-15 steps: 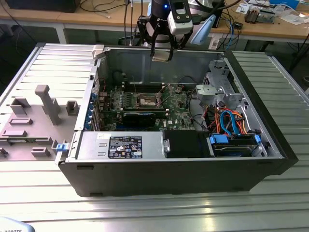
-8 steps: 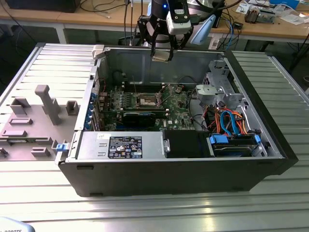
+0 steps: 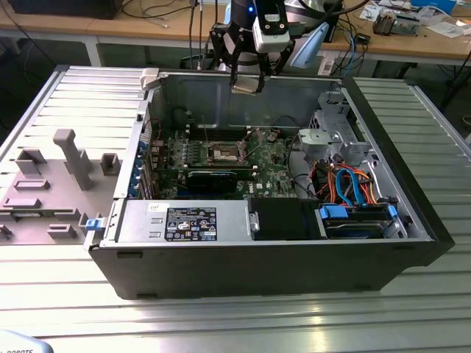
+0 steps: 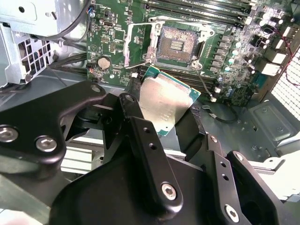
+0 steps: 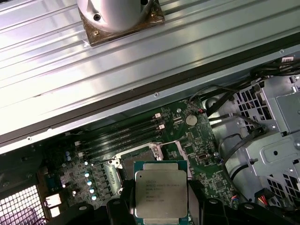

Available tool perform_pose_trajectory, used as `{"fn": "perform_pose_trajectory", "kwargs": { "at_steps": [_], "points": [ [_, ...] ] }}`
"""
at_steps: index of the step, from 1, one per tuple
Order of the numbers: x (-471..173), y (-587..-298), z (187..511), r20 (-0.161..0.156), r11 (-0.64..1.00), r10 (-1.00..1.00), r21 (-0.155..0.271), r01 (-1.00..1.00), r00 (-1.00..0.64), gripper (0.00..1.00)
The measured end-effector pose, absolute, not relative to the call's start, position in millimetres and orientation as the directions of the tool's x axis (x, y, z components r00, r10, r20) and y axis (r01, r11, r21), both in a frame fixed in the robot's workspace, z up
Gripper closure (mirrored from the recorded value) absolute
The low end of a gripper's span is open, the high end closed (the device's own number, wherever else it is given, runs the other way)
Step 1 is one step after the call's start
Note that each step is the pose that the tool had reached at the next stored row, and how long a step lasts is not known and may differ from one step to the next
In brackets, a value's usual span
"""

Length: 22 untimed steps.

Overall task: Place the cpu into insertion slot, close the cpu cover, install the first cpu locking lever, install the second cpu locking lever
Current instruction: 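Place the cpu into insertion slot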

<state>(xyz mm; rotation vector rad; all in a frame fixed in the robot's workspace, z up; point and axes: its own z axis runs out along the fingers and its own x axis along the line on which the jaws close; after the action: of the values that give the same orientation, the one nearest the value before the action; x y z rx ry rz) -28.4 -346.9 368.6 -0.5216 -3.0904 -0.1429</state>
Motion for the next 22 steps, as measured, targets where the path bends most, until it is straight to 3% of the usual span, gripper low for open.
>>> {"fn": "perform_pose_trajectory", "kwargs": {
  "at_steps": [22],
  "points": [
    [-28.4,-346.9,368.6,0.019,0.902,0.423,0.089,0.423,-0.906,0.46]
  ]
}}
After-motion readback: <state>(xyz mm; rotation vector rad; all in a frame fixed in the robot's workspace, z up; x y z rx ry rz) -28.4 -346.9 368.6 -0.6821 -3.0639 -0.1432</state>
